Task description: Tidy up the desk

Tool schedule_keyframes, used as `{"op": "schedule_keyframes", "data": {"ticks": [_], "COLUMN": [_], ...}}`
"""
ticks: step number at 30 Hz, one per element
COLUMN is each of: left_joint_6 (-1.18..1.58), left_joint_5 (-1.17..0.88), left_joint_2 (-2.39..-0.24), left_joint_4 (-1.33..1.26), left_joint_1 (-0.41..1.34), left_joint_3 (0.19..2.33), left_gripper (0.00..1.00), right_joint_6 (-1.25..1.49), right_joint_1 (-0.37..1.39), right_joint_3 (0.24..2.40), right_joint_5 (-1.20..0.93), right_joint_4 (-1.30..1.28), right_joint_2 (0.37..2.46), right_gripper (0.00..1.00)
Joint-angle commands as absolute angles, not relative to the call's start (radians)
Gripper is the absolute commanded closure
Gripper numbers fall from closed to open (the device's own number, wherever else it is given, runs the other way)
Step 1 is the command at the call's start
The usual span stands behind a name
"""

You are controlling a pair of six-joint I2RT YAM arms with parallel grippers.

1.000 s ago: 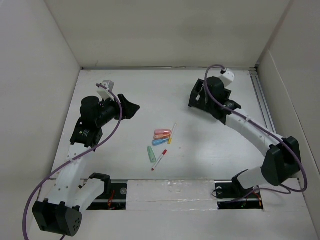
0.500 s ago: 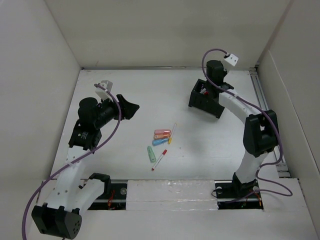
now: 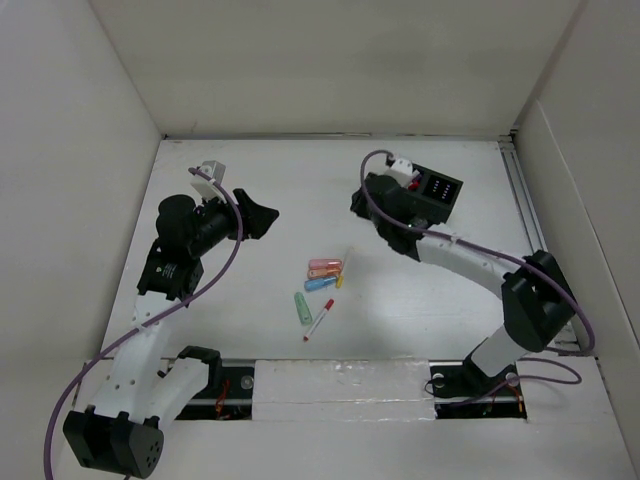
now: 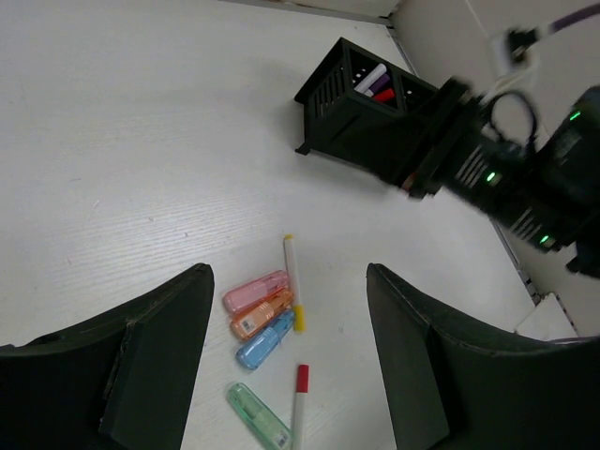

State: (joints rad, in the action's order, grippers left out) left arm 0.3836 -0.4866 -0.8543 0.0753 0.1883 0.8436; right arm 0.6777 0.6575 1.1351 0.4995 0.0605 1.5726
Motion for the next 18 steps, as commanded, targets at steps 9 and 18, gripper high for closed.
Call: {"op": "schedule_keyframes", "data": {"ticks": [9,18], "left_joint_6": [0.396,0.393], "left_joint_5": [-0.512,-0.508], "left_joint_2": [-0.848,-0.845], "left_joint_4": [0.021,0.021], "left_joint_1": [0.186,0.186], "left_joint_3": [0.85,0.848], "left_gripper": [0.37,0.37], "right_joint_6": [0.756,0.739], "right_joint_1": [0.739,0.761], "right_joint_3": [1.003,1.055], "right_joint_5": [0.417,0.391], "right_joint_4": [-0.107,-0.107], "right_joint_2": [1.655,1.755], "right_gripper": [0.47,0.49]}}
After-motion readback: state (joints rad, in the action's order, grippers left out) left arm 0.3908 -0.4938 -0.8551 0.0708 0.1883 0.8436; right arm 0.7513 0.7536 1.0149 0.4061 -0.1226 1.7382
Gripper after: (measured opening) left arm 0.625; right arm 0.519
